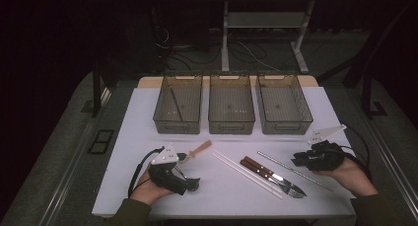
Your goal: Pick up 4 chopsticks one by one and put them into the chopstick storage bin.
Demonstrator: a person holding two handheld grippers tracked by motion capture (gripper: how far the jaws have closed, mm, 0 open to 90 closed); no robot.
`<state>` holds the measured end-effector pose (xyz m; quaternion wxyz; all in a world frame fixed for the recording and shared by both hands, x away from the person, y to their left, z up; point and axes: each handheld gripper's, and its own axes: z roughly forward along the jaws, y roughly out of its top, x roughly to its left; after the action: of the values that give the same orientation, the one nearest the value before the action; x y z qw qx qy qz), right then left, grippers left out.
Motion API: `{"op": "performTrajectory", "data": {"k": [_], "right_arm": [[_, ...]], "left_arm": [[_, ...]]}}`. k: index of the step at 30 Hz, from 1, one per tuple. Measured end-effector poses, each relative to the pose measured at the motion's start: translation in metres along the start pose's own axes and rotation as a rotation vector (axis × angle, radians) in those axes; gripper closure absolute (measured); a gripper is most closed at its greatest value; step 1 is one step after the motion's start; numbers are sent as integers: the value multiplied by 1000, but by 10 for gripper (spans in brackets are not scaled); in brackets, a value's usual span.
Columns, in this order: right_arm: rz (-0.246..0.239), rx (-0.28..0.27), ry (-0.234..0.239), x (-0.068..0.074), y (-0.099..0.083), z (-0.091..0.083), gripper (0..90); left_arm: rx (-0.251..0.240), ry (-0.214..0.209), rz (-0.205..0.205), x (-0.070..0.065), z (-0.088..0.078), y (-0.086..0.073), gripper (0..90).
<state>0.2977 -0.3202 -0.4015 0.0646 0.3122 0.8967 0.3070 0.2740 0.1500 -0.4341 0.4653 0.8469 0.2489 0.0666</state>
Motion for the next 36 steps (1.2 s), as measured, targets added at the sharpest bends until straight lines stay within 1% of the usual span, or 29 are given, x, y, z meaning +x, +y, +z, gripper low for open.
{"op": "performTrajectory", "data": {"k": [3, 7, 11, 20, 28, 32, 33, 34, 35, 36], "right_arm": [[-12, 62, 7, 0, -1, 3, 769], [-25, 148, 28, 2, -2, 8, 776], [-35, 210, 13, 3, -1, 11, 785], [-39, 312, 18, 3, 0, 19, 789], [-85, 410, -3, 6, 9, 31, 806], [-81, 460, -11, 7, 15, 35, 814], [-89, 472, -15, 8, 16, 36, 821], [-83, 481, -17, 8, 18, 36, 829], [-94, 488, -23, 8, 18, 37, 841], [-95, 497, -28, 9, 19, 38, 850]], "left_arm": [[0, -2, 0, 0, 0, 0, 15], [1, -3, 1, 0, 1, 0, 16], [0, -3, 1, 0, 0, 0, 19], [1, -4, 1, -1, 1, 0, 19], [2, -4, 1, -1, 1, 0, 19], [4, -5, 3, -1, 1, 0, 19], [7, -5, 4, -1, 1, 0, 19], [8, -5, 4, -1, 1, 0, 19], [8, -5, 4, -1, 1, 0, 19], [8, -5, 5, -1, 1, 0, 19]]}}
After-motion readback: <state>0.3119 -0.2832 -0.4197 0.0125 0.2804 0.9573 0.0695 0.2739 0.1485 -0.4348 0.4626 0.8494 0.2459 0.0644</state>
